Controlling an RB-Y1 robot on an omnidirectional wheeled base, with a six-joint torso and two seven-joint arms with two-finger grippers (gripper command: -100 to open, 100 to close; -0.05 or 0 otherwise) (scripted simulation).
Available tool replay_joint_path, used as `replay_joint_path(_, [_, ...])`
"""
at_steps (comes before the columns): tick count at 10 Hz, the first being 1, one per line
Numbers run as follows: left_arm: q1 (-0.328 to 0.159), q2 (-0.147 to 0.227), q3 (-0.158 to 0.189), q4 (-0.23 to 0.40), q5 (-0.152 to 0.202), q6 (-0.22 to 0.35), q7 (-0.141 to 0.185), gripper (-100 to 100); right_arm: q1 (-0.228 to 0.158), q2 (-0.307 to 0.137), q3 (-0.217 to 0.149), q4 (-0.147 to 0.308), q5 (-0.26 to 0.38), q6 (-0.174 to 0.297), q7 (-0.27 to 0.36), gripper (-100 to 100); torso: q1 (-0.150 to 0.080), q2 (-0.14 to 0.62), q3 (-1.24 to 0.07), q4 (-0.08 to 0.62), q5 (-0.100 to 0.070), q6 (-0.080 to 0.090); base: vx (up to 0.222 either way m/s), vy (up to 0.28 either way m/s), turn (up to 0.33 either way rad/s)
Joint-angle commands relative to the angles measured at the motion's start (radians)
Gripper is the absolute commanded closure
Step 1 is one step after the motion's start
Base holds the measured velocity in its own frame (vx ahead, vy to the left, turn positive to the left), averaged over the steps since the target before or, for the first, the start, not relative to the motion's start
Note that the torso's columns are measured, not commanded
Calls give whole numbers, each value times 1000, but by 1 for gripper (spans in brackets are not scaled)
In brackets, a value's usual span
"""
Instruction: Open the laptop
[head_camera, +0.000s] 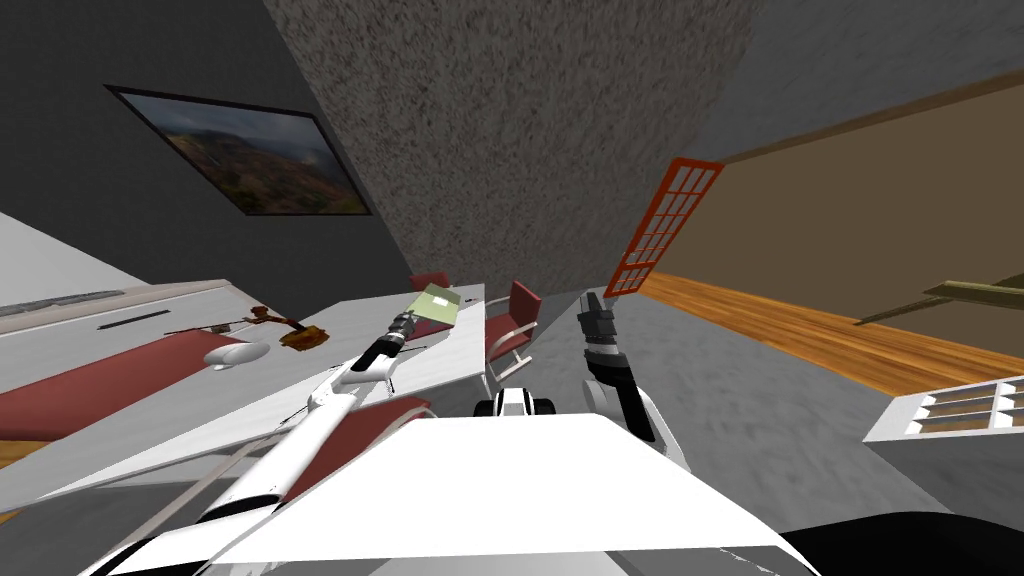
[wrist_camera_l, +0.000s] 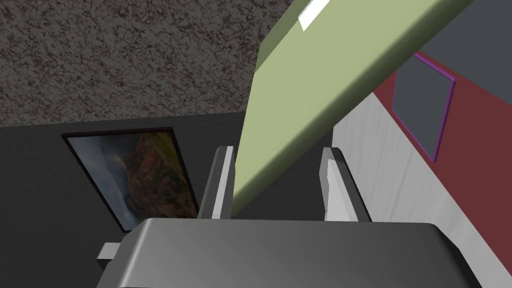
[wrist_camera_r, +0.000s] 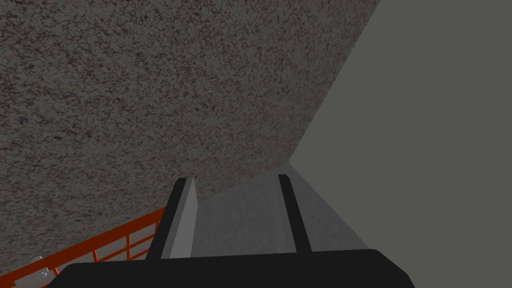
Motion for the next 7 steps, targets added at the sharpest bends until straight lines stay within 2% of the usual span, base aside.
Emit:
replay_joint_path(1, [28, 44, -38, 20, 33, -71, 65, 100, 0, 0, 0, 0, 0, 0, 0, 0, 0, 0, 0, 0, 0, 0, 37, -50, 145])
replay_joint_path(3, [28, 44, -38, 20, 33, -92, 77, 100, 0, 0, 0, 0, 0, 0, 0, 0, -3, -3, -2, -1, -1, -1, 27, -37, 106])
replay_joint_path(7, [28, 44, -38, 20, 33, -92, 77, 100, 0, 0, 0, 0, 0, 0, 0, 0, -1, -3, -1, -2, 1, -1, -1, 2, -6])
